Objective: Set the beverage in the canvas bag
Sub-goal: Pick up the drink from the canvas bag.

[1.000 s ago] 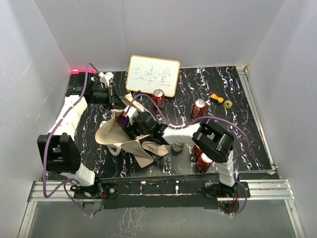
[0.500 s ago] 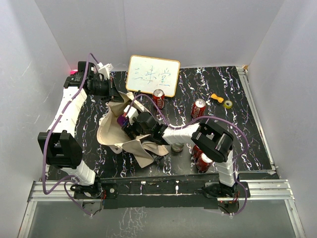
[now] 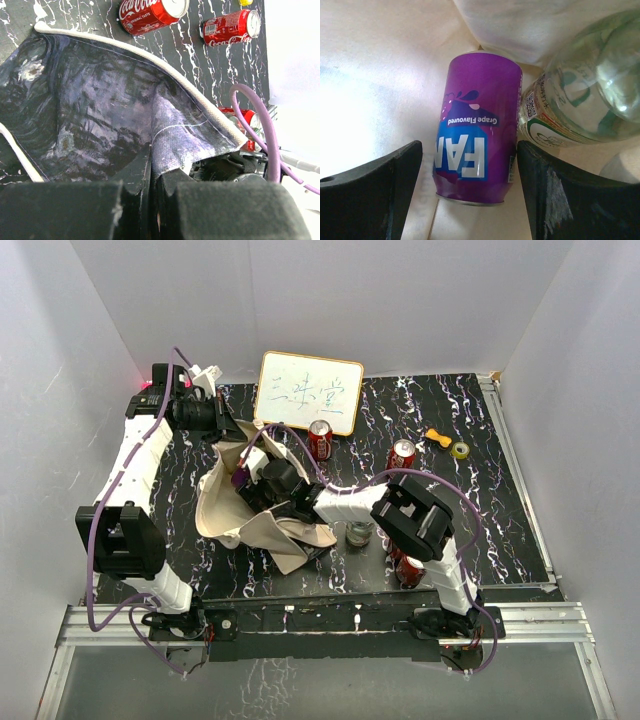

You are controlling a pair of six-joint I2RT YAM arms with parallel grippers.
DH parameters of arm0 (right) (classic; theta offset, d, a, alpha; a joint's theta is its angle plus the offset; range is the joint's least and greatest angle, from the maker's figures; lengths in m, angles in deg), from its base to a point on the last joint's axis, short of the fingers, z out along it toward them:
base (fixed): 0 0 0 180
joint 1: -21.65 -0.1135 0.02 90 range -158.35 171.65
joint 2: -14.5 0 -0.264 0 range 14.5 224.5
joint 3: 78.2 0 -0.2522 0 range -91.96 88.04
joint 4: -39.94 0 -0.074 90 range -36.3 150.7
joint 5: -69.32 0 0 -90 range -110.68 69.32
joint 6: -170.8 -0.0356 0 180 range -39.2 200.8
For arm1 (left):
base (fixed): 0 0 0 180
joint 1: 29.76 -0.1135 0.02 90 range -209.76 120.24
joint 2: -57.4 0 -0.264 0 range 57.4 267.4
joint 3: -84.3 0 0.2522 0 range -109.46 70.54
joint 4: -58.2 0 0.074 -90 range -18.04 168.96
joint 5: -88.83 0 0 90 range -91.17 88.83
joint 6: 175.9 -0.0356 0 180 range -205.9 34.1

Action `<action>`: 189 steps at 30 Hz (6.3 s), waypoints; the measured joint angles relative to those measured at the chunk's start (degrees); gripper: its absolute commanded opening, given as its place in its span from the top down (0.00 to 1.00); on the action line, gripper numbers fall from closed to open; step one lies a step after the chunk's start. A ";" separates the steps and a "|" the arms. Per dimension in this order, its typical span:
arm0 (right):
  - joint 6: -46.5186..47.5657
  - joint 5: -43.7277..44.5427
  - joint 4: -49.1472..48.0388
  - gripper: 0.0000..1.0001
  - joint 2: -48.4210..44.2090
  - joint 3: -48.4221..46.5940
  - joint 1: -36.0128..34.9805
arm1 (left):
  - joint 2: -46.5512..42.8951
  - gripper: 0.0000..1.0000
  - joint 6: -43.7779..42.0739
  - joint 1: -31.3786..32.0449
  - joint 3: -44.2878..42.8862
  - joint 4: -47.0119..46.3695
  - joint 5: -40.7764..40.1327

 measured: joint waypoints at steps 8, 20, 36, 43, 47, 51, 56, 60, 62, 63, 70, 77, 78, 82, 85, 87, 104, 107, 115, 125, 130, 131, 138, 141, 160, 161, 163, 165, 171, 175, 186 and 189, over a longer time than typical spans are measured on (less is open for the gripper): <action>-0.44 2.03 3.85 0.21 2.23 -2.25 0.07 | 0.00 1.00 0.02 -0.24 -0.02 -0.33 -0.04; -0.28 1.05 9.90 0.22 3.34 -4.92 0.66 | 1.75 1.00 2.99 -0.35 -1.73 -0.57 1.18; -0.09 1.09 15.65 0.64 8.24 -13.11 0.79 | 1.75 1.00 3.37 -1.44 -1.73 -2.71 0.52; 0.35 -2.08 15.93 0.92 6.56 -12.98 1.75 | 1.75 1.00 4.44 -1.38 -1.97 -2.91 -0.63; 0.39 -6.58 17.05 0.92 6.12 -14.03 3.32 | 1.75 1.00 5.35 -1.27 -2.34 -2.99 -2.21; 0.24 -11.65 19.34 0.92 6.12 -15.28 5.11 | 1.75 1.00 6.19 -1.22 -2.40 -3.37 -3.06; -0.17 -15.50 23.10 0.92 6.10 -17.20 6.47 | 1.75 1.00 6.36 -1.09 -2.40 -3.98 -3.54; -0.55 -16.76 24.90 0.92 6.05 -18.08 6.73 | 1.75 1.00 6.32 -1.07 -2.40 -4.26 -3.74; -0.92 -17.05 25.68 0.92 6.01 -18.53 6.78 | 1.75 1.00 6.29 -1.07 -2.38 -4.42 -3.76; -1.09 -17.16 26.14 0.92 5.97 -18.78 6.78 | 1.75 1.00 6.29 -1.07 -2.36 -4.46 -3.76; -1.79 -17.62 29.73 0.92 5.86 -21.05 6.84 | 1.73 1.00 6.14 -1.16 -2.29 -5.29 -3.76; -1.57 -16.61 31.82 0.92 4.85 -22.12 6.86 | 1.73 1.00 6.34 -1.22 -2.29 -6.51 -3.76; -1.44 -16.26 31.93 0.92 4.57 -22.12 6.84 | 1.73 1.00 6.40 -1.22 -2.29 -6.67 -3.76; -0.85 -14.01 32.02 0.92 2.97 -22.12 6.64 | 1.73 1.00 6.82 -1.22 -2.29 -7.13 -3.80; -0.04 -12.48 32.28 0.92 1.33 -22.12 6.54 | 1.73 1.00 7.10 -1.25 -2.29 -7.56 -4.15; 0.39 -12.04 32.30 0.92 0.15 -22.12 6.43 | 1.73 1.00 7.39 -1.25 -2.32 -7.98 -4.52; 0.37 -11.15 31.71 0.92 -1.97 -24.92 6.40 | 3.56 1.00 7.85 -1.42 -5.11 -8.33 -6.69; 0.39 -10.91 31.89 0.92 -2.12 -26.10 6.45 | 3.58 1.00 7.69 -1.46 -5.33 -8.57 -7.39; 0.37 -11.28 33.40 0.92 -5.84 -26.21 6.86 | 4.81 0.81 6.64 -1.49 -7.21 -8.74 -6.93; 0.17 -12.13 35.45 0.92 -13.38 -26.21 8.70 | 5.44 0.25 3.52 -1.49 -10.27 -15.06 -0.17; -1.73 -15.41 38.82 0.92 -16.76 -26.21 11.15 | 5.03 0.13 0.59 -1.49 -11.72 -20.09 3.15; -2.19 -16.39 39.45 0.92 -17.35 -26.21 11.74 | 4.79 0.13 -0.55 -1.49 -11.54 -21.38 4.11; -5.05 -25.18 44.92 0.92 -20.85 -26.21 15.76 | -1.05 0.05 -17.94 -1.51 -9.40 -22.16 11.72; -5.95 -29.81 46.60 0.92 -21.94 -26.23 17.42 | -4.94 0.03 -29.97 -1.49 -9.57 -17.59 14.84; -6.97 -45.59 49.13 0.92 -22.51 -29.14 20.11 | -2.86 0.03 -83.19 13.20 -22.69 22.25 10.05; -7.17 -46.12 49.11 0.92 -22.51 -29.33 20.11 | -2.49 0.03 -84.59 13.53 -22.73 23.04 9.33; -7.41 -46.90 49.22 0.92 -22.51 -29.38 20.11 | -2.16 0.03 -87.01 14.21 -22.67 24.11 7.93; -7.61 -47.39 49.44 0.92 -22.49 -29.38 20.11 | -2.14 0.04 -88.61 15.06 -22.47 24.35 6.69; -8.15 -48.92 49.55 0.92 -22.49 -29.57 20.11 | -2.01 0.22 -90.51 18.16 -21.03 23.21 3.82; -8.44 -49.40 49.62 0.92 -22.49 -29.59 20.11 | -2.08 0.47 -89.96 18.93 -19.98 21.18 2.80; -7.78 -46.42 49.05 0.28 -22.38 -29.59 20.28 | -8.76 1.00 -71.47 19.06 -4.74 2.34 1.62; -8.68 -45.59 47.34 0.16 -22.38 -29.59 20.33 | -11.30 1.00 -62.40 18.99 -0.11 -4.42 0.94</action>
